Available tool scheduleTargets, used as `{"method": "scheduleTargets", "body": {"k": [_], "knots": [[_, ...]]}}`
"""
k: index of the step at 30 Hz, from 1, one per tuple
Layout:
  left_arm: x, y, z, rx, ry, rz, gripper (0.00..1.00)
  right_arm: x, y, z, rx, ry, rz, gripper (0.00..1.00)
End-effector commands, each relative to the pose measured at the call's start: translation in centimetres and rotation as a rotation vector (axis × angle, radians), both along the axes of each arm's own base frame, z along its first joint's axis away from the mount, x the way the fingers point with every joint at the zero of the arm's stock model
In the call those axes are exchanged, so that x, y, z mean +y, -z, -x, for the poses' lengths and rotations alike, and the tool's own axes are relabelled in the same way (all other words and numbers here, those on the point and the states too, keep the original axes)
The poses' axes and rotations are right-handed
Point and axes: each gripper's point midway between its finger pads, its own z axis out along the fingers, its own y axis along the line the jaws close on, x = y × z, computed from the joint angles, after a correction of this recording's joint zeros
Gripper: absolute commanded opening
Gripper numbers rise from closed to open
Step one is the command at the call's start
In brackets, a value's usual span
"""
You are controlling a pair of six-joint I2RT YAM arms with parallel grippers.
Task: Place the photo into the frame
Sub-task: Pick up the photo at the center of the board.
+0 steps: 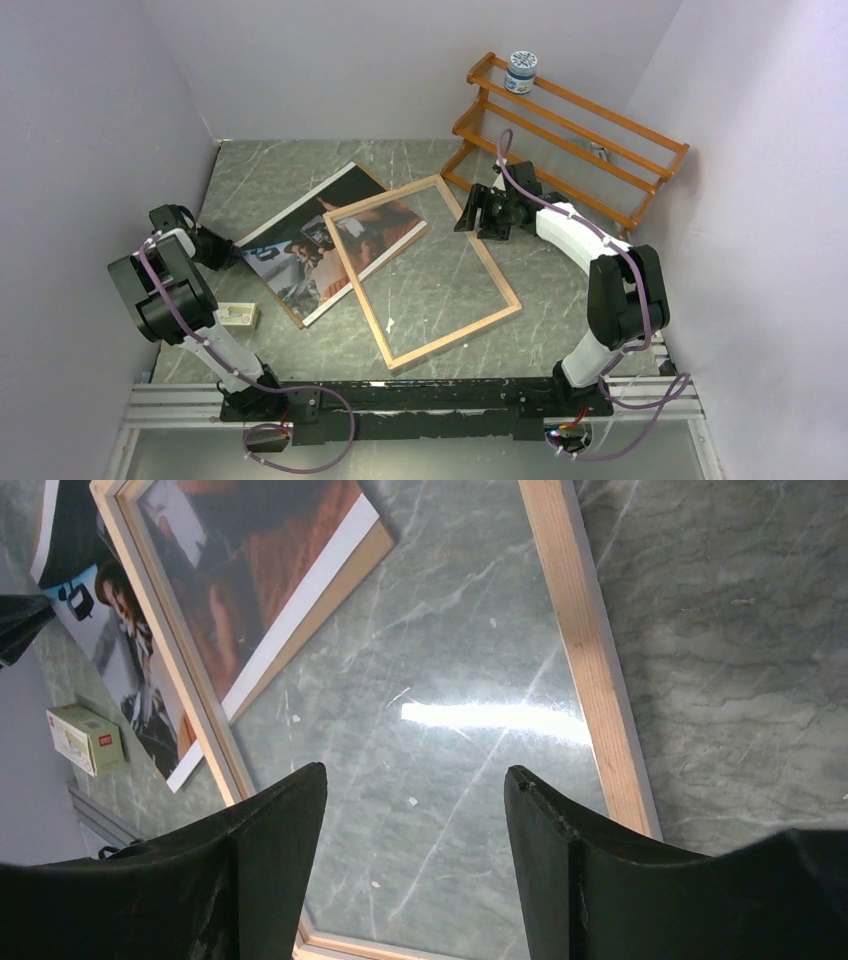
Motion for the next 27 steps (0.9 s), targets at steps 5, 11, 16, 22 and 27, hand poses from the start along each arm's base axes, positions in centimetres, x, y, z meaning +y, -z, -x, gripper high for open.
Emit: {"method": "scheduleTargets", "body": {"k": [5, 11, 16, 22, 27], "knots": [[0.2, -1.9, -0.7, -0.046, 0.038, -0.031, 0.16, 0.2, -0.8, -0.7, -0.026, 0.007, -0.003, 0.68], [-0.2, -2.1, -1.3, -0.074, 0.070, -0.007, 0.14, 0.4, -0.5, -0.8, -0.017, 0.003, -0.007, 0.68], [-1.2, -3.0, -2.2, -0.164, 0.102, 0.026, 0.16, 0.7, -0.1, -0.5, -0.002, -0.016, -0.009, 0.68], [-2.4, -2.7, -3.2, -0.235, 0.146, 0.108, 0.26, 1.0, 0.2, -0.3, 0.008, -0.027, -0.009, 0.68], [-2.6, -1.6, -3.4, -0.231, 0.140, 0.134, 0.32, 0.9, 0.2, -0.4, 0.008, -0.026, -0.004, 0.68]]}}
